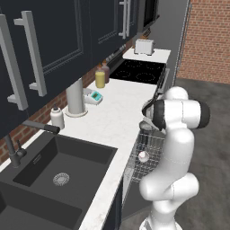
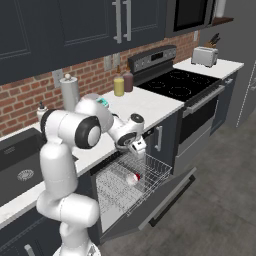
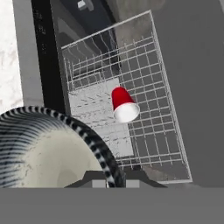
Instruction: Pick up the cup and bowl from the counter, place them in the dishwasher, and close the dishwasher door.
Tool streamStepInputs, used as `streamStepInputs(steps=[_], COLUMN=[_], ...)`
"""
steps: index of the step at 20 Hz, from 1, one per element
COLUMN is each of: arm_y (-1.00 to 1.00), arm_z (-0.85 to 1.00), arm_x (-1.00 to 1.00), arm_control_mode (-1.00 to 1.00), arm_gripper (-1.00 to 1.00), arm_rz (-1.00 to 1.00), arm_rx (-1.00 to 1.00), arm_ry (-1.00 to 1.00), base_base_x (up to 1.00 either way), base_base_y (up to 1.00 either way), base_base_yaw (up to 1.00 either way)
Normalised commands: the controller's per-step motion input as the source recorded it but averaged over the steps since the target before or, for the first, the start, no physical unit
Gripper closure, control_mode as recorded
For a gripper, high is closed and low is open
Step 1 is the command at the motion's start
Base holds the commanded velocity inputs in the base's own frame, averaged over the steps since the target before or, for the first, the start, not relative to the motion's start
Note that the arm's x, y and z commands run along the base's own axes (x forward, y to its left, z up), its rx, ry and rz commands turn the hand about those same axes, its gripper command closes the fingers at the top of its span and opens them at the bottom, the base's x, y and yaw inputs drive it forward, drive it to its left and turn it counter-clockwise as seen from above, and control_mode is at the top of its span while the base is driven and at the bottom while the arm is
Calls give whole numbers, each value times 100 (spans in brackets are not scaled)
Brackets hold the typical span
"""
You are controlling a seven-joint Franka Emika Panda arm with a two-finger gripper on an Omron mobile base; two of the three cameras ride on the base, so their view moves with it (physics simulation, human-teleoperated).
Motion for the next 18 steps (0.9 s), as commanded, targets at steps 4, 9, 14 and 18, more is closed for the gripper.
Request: streamStepInputs(steps=[4,9,14,18], arm_y=[-100,-77,-30,0], arm_z=[-28,-44,-79,-100], arm_x=[-77,-29,0,9], arm_control_mode=[-100,-100,-100,-100], arm_gripper=[100,100,100,100], arm_rz=[0,0,0,0], arm_rx=[3,8,14,18], arm_ry=[0,1,10,14], base_base_x=[0,0,0,0], base_base_y=[0,0,0,0], base_base_yaw=[0,0,0,0])
